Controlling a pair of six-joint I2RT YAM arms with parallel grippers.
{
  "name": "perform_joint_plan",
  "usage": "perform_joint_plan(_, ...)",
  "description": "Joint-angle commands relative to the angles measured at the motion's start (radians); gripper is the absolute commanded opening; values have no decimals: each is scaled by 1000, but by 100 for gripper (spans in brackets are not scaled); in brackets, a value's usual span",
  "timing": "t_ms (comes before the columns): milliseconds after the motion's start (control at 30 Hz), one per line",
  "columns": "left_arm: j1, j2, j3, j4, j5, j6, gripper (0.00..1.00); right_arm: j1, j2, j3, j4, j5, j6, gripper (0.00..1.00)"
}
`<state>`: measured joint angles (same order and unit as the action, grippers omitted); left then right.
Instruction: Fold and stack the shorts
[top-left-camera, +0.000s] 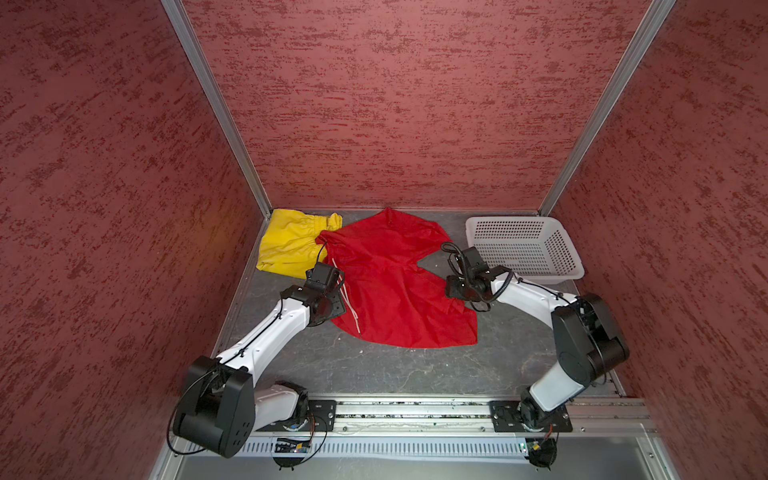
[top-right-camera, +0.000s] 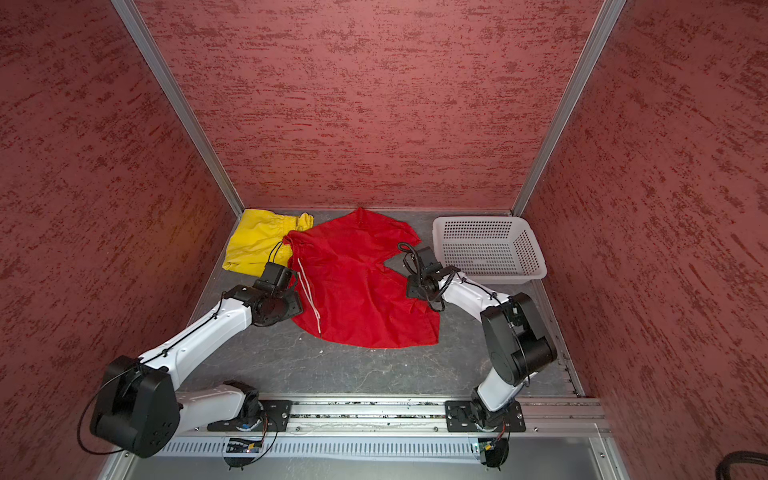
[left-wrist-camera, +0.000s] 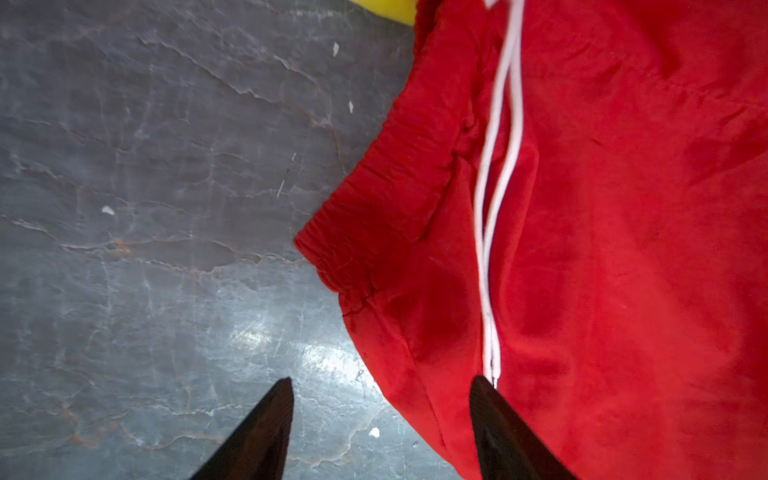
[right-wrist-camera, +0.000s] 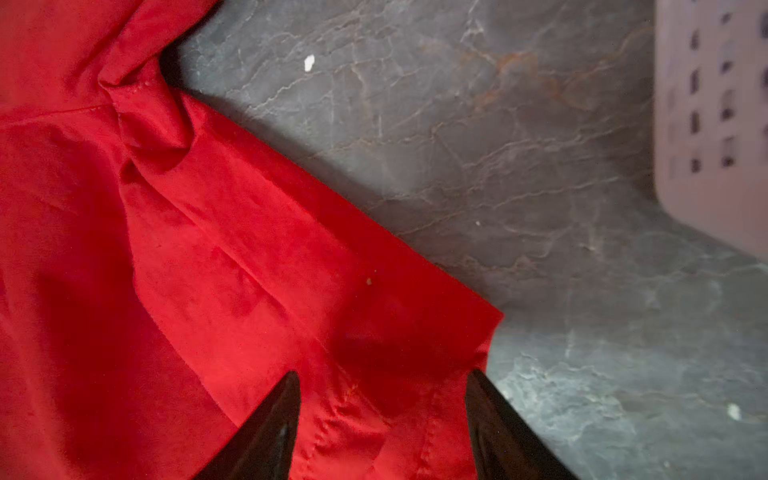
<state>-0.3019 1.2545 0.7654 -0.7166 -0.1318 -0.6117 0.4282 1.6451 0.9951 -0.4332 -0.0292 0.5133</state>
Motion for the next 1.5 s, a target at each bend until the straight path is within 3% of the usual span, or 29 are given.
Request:
perform_joint_plan(0,12,34,-27,74,27,-16,68,4,27,-13,108,-64,75,62)
perform_joint_plan(133,32,51,-53,135,27,-5,64,-4,76,-13,182,-120,105,50)
perform_joint_plan(300,81,74,-84,198,43,-4,60,-36,143,98,141,-127,86,8)
perform_joint_plan(333,91,79,-88,212,51,-2,59,-41,146,120,126,-123,76,1)
perform_joint_plan(367,100,84,-91,223,56,0,56,-47,146,140,114,-117,67,0)
perform_joint_plan(567,125,136,-81,254,61,29,35,-72,125,250,18,-44,10,0)
perform_joint_plan(700,132,167,-81,263,72,35,36,-73,106,312,-88,5,-15,0)
perform_joint_plan(767,132,175,-88,272,77,33,46,-72,97,305,-135,-29,-9,23)
perform_joint_plan(833,132,186,-89,279,75,34,47,-67,83,259,-144,-67,8,39)
perform_joint_plan(933,134,218,-78,291,84,40,44,-55,65,176,-139,-92,40,49)
perform_joint_plan(1033,135,255,-66,305,95,46,36,-52,44,79,-77,-127,82,51)
perform_joint_plan(1167,135,284,-49,305,105,58,15,-52,55,8,4,-170,126,52)
perform_joint_plan(1300,136,283,-53,306,106,61,11,-52,101,-8,109,-227,171,51)
perform_joint_plan(1400,139,283,-52,307,108,61,9,-53,141,10,172,-256,208,42)
perform_joint_plan(1467,138,285,-50,307,110,63,8,-55,145,17,215,-251,232,27)
